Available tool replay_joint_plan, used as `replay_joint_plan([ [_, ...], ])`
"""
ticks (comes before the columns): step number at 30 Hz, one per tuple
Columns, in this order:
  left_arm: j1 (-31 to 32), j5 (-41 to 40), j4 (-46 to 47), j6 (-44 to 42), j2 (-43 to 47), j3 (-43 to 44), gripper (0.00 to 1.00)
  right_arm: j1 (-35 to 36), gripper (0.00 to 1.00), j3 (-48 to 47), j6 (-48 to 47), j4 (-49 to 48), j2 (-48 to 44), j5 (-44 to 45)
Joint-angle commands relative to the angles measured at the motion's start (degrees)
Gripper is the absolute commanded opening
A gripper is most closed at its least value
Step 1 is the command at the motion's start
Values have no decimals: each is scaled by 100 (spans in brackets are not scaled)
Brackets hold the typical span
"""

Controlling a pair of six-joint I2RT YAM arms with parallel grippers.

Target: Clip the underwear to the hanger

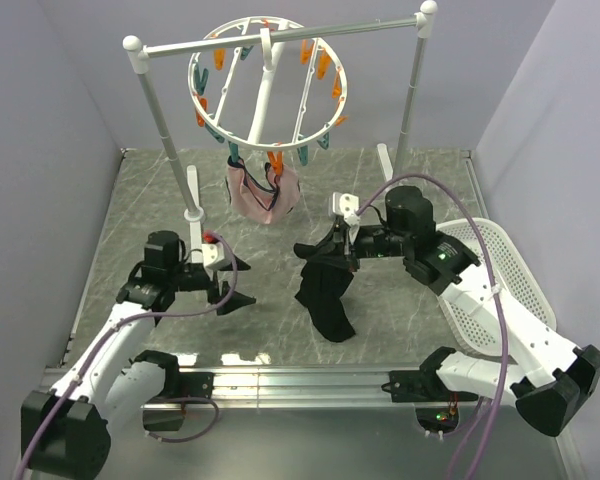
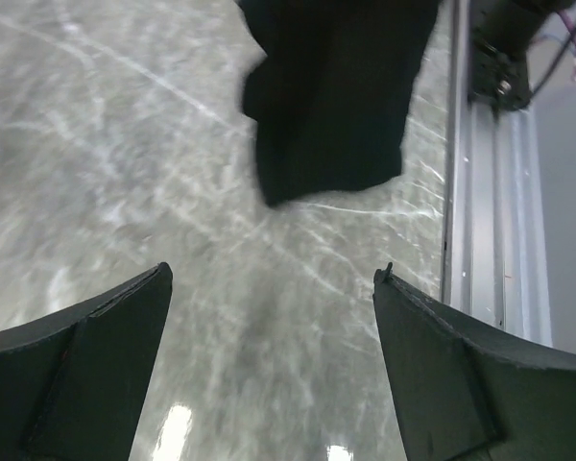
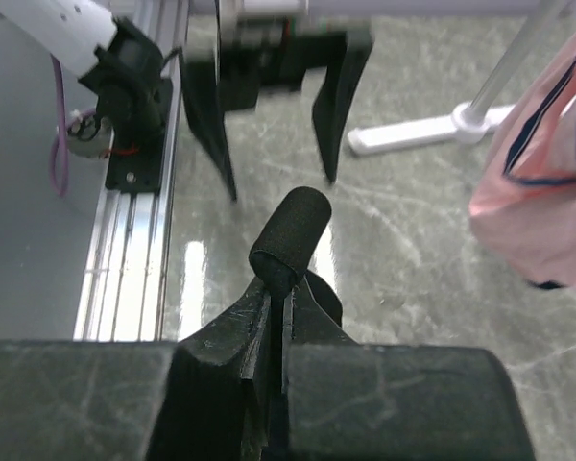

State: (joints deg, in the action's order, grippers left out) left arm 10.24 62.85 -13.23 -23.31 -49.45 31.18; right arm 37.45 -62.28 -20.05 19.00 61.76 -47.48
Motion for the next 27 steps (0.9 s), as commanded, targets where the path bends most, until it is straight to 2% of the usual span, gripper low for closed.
replay_joint_plan([
  [1,364,-150,986,-78,-265,-200,91,-19,0,-495,273,-573,-190,-120],
  [5,461,-290,1770,291,-837,-130,92,-10,0,-811,327,-547,-103,-261],
  [8,461,-414,2471,730,-1066,-138,99,-10,0,-934,151,-433,-50,-314],
  [10,470,-135,2580,898,-1189,-121,99,-10,0,-987,133,-433,-41,-340],
  [13,637,183,2238,793,-1321,2,99,8,0,-1128,186,-459,29,-384],
  [17,804,377,2309,1092,-1304,-77,99,52,0,-1391,265,-555,100,-384],
  [24,1050,755,912,-111,-1479,204,99,157,0,-1682,90,-424,240,-437],
  [27,1059,694,1225,88,-1576,231,99,210,0,-1682,2,-415,232,-446],
])
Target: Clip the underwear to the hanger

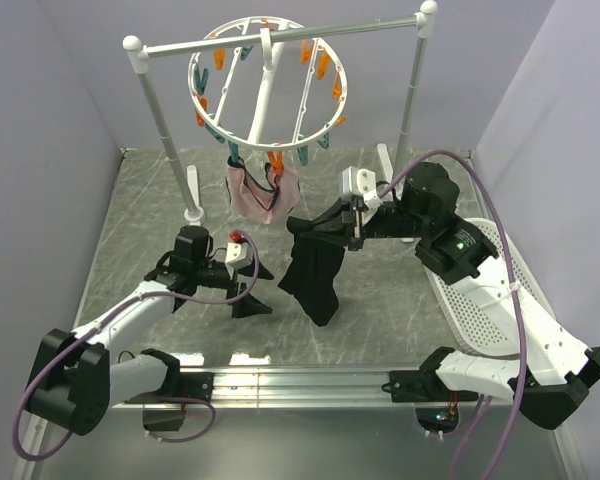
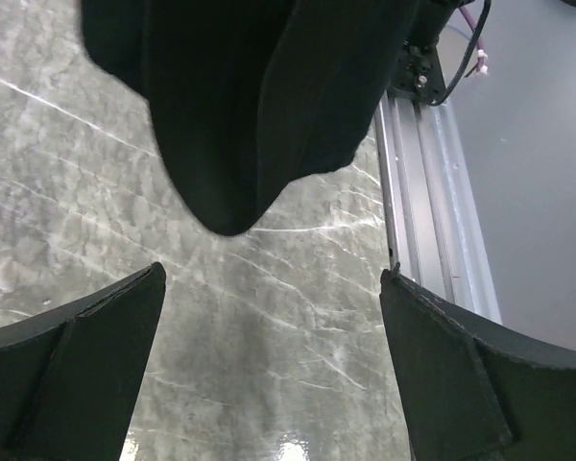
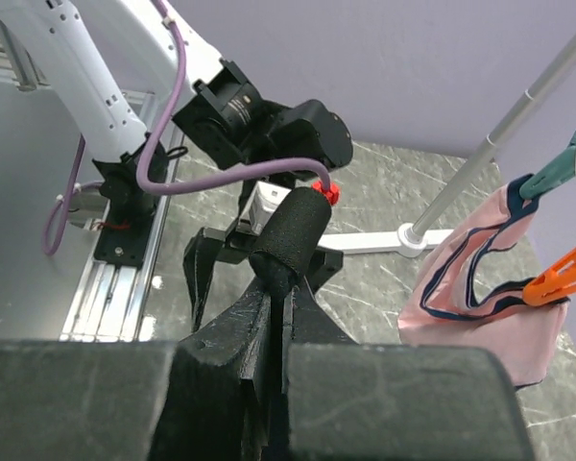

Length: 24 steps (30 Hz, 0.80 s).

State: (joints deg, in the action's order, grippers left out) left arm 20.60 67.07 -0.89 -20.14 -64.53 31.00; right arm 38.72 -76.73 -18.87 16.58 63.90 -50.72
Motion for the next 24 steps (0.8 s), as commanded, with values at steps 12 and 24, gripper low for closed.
replay_joint_plan([
  [12,199,614,1125,1284,-271,117,86,215,0,-211,-11,-540,-79,106],
  [24,585,203,3076,3376,-262,-210,64,215,0,-220,349,-946,-70,247],
])
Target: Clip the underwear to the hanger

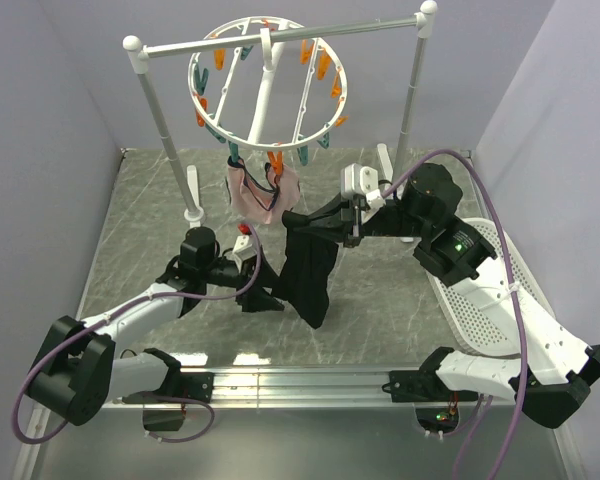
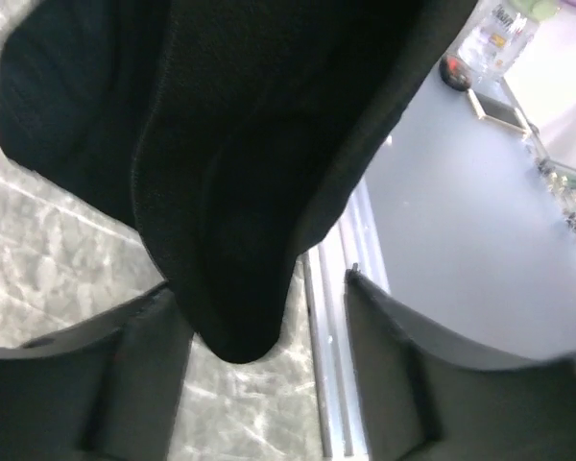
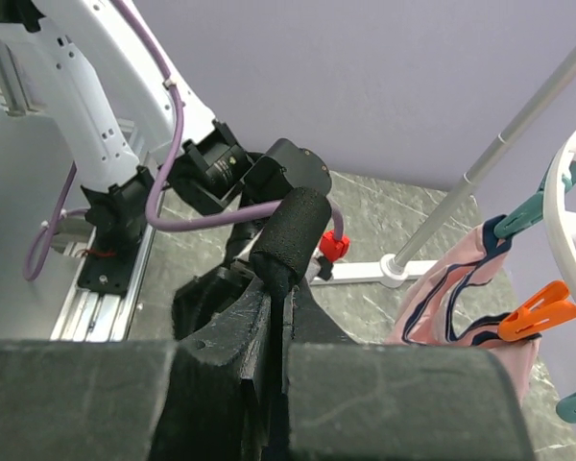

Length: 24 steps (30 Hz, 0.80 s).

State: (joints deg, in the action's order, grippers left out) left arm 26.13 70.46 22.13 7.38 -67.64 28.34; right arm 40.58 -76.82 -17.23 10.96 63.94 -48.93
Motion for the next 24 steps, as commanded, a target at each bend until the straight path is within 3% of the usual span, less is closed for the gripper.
replay_joint_plan([
  [1,33,-198,688,651,57,110,59,29,0,-211,177,-358,-75,85],
  [5,-3,-304,205,792,206,330,23,12,0,61,298,-410,-241,435],
  [6,-3,-435,56,766,285,365,4,-102,0,314,439,-506,-381,550],
  [7,-107,-488,-154,765,373,357,0,-190,0,464,640,-646,-470,707],
  [9,-265,-803,-410,801,733,304,0,-401,0,902,1142,-858,-759,928],
  [15,-1092,-1323,-3237,-419,1218,962,0,-1288,0,2141,2074,-649,-1682,2088],
  [19,-1163,-2025,-5057,-1675,1279,1656,0,-1394,0,3013,2592,-446,-2402,2747],
  [24,-1154,-2115,-6928,-2765,1586,2403,0,-1395,0,3743,3173,-174,-3519,3117],
])
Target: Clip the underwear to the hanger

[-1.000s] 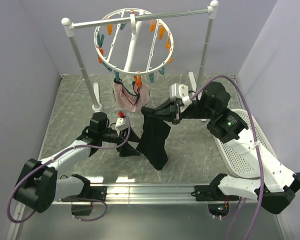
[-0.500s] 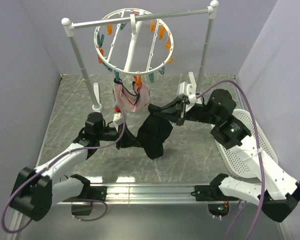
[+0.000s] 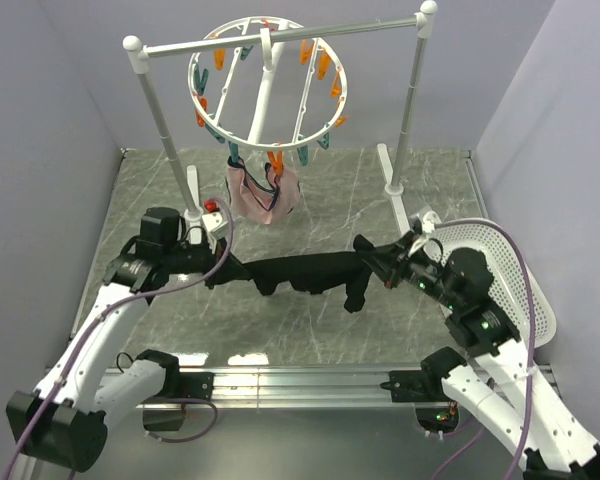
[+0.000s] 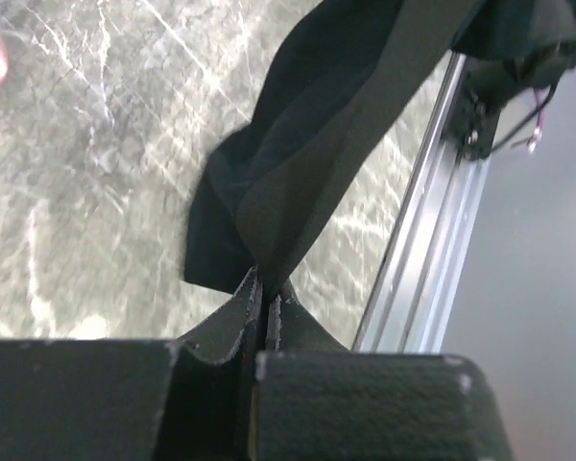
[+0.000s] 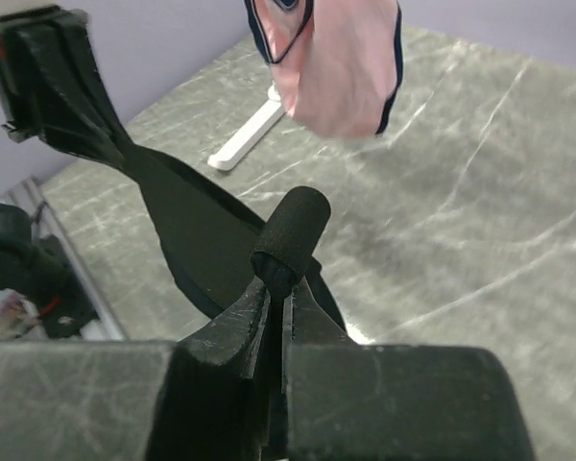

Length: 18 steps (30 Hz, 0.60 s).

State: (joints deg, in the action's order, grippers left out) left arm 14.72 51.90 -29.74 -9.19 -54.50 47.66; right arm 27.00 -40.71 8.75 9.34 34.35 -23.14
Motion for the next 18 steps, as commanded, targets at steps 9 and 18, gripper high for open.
replay_joint_plan([
  [9,74,-943,-2335,-1199,55,1096,0,-37,0,756,1348,692,-1159,836],
  [18,426,-2491,-1221,-216,-2600,1307,9,-213,41,995,1111,-459,1257,1918],
])
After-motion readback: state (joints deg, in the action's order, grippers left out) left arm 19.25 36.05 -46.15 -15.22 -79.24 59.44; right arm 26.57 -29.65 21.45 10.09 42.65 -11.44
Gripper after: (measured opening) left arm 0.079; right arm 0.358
